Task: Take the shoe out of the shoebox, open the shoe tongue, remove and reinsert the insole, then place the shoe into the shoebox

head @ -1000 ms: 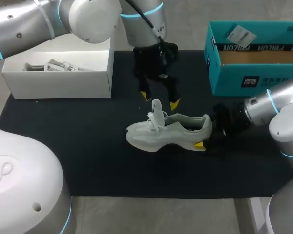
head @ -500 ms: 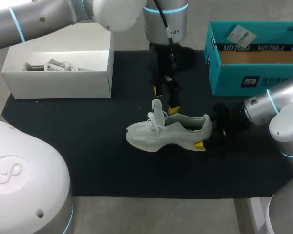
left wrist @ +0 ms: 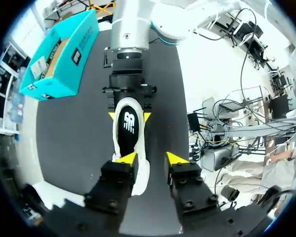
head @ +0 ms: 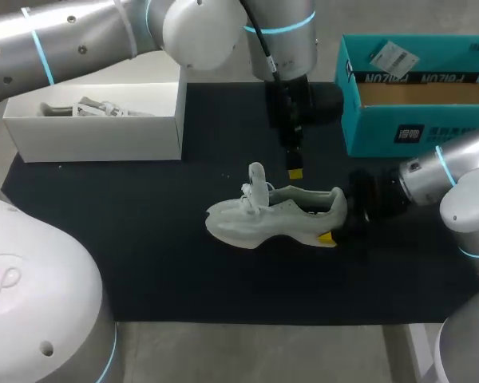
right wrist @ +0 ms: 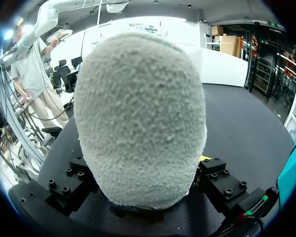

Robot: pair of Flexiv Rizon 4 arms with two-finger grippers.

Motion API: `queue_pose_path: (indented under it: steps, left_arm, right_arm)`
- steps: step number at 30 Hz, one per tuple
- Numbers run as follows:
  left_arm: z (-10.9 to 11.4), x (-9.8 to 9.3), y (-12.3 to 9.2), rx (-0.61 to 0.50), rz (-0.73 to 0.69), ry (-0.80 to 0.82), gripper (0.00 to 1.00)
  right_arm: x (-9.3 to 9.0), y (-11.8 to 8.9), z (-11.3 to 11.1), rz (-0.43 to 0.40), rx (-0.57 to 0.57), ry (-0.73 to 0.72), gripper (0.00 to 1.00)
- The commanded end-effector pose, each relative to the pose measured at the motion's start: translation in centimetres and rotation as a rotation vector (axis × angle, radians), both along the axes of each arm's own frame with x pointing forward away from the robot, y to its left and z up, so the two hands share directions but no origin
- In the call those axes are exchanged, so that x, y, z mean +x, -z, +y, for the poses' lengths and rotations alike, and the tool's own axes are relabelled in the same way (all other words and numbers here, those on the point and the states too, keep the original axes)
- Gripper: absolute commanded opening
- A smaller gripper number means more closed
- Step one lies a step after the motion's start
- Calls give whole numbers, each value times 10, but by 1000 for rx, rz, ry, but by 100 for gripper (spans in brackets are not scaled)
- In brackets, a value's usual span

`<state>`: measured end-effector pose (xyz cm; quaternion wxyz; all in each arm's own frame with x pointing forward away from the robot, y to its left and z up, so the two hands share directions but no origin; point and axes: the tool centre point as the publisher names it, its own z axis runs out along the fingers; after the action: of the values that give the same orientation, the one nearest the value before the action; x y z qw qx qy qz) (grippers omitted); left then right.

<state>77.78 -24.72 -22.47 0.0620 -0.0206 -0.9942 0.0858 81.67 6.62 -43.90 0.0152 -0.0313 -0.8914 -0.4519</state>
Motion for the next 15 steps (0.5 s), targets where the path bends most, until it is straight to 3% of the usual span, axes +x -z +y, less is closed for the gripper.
queue_pose_path:
  steps: [1,3,7,15]
  left_arm:
    - [3,-17,-7,65,-97,44,0]
    - [3,-17,-8,99,-149,44,0]
    - [1,-15,-6,66,-165,51,0]
    - [0,-17,-5,2,-104,34,0]
  right_arm:
    - [1,8,0,-1,-2,1,0]
    - [1,8,0,-1,-2,1,0]
    - [1,8,0,-1,-2,1,0]
    - [1,8,0,-1,-2,1,0]
